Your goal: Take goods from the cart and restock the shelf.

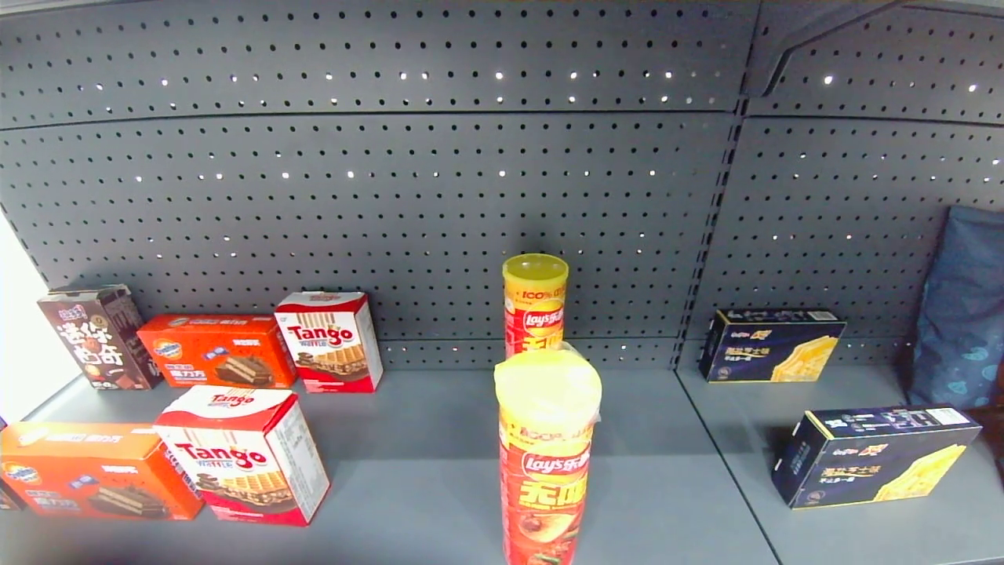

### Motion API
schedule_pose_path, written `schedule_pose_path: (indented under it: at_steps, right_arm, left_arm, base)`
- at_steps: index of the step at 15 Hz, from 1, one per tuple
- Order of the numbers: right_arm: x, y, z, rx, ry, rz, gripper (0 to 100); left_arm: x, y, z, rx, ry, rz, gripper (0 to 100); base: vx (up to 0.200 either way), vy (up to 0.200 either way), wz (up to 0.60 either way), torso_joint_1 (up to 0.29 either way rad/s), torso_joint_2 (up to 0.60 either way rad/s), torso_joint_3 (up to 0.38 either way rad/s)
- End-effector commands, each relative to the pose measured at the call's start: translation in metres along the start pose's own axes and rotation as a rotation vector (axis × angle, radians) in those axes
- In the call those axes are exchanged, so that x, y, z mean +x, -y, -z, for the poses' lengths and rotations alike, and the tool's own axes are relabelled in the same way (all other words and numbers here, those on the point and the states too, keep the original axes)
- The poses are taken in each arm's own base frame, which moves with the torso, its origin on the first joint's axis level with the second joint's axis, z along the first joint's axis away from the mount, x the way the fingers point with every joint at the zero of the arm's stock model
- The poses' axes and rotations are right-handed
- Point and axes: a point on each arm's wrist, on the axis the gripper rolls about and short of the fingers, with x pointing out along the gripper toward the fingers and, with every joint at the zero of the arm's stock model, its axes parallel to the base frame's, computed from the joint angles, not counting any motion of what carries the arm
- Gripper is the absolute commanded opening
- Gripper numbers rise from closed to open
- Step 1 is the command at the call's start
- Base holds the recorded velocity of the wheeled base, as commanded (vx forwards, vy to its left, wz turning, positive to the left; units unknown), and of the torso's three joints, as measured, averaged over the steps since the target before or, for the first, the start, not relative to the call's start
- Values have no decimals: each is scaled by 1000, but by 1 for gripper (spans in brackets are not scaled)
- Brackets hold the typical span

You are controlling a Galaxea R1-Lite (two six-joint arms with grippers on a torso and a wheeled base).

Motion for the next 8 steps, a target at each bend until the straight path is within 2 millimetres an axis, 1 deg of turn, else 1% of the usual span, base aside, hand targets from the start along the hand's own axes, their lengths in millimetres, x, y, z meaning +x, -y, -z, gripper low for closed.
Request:
schedule_pose_path:
  at_steps: [1, 8]
  right_arm:
    - [0, 0, 0, 1, -1, -1, 100]
    - [0, 0, 0, 1, -1, -1, 100]
  left_arm:
    - [-6, 0, 3, -6, 81, 13, 100]
    - [-6, 0, 3, -24, 78, 4, 100]
  base:
    - [0, 0, 0, 0, 0, 0]
    - [0, 0, 0, 0, 0, 0]
